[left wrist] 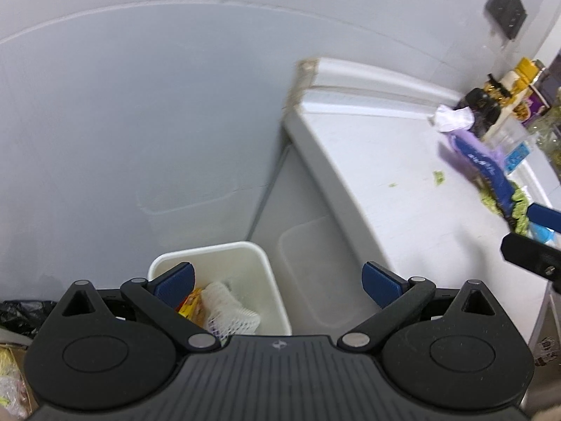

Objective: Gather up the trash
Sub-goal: 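Move both grippers back from the bin to the counter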

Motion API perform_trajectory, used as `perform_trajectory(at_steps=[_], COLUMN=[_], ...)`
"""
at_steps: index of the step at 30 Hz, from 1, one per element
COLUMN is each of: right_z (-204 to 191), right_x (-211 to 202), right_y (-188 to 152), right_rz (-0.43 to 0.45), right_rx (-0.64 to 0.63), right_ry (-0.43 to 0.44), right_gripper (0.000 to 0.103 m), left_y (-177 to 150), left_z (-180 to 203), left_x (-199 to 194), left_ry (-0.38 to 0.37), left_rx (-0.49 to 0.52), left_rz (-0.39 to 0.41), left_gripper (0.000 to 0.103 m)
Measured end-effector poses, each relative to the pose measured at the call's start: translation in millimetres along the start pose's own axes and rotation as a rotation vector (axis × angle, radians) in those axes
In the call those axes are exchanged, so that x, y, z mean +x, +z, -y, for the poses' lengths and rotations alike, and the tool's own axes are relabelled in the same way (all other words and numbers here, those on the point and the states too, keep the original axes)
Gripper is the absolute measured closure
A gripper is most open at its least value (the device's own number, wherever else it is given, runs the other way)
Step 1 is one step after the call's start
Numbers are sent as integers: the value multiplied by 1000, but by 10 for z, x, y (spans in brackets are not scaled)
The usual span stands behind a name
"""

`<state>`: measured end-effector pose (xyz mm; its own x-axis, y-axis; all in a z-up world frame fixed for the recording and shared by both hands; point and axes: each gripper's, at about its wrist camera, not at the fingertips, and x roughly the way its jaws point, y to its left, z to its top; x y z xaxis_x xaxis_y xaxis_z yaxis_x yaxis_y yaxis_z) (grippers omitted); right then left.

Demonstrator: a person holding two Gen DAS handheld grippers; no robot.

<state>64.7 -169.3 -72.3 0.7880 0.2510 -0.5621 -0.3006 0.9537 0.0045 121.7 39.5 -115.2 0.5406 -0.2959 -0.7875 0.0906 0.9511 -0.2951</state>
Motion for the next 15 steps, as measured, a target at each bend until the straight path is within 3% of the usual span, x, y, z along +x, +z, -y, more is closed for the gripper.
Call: perform_trajectory(at_steps=[9,15], right_z=[715,1283], right_x=[-247,-290], right_y=[-257,-285], right_rz=[52,36], right_rx=[129,211], right_ry=[-65,-132], right_gripper=[2,2], left_y=[158,295], left_z=[575,998], left_x=[68,180], left_ry=[-58,-110], left_rx=[108,186], left_rz=[22,29], left_gripper=[1,1])
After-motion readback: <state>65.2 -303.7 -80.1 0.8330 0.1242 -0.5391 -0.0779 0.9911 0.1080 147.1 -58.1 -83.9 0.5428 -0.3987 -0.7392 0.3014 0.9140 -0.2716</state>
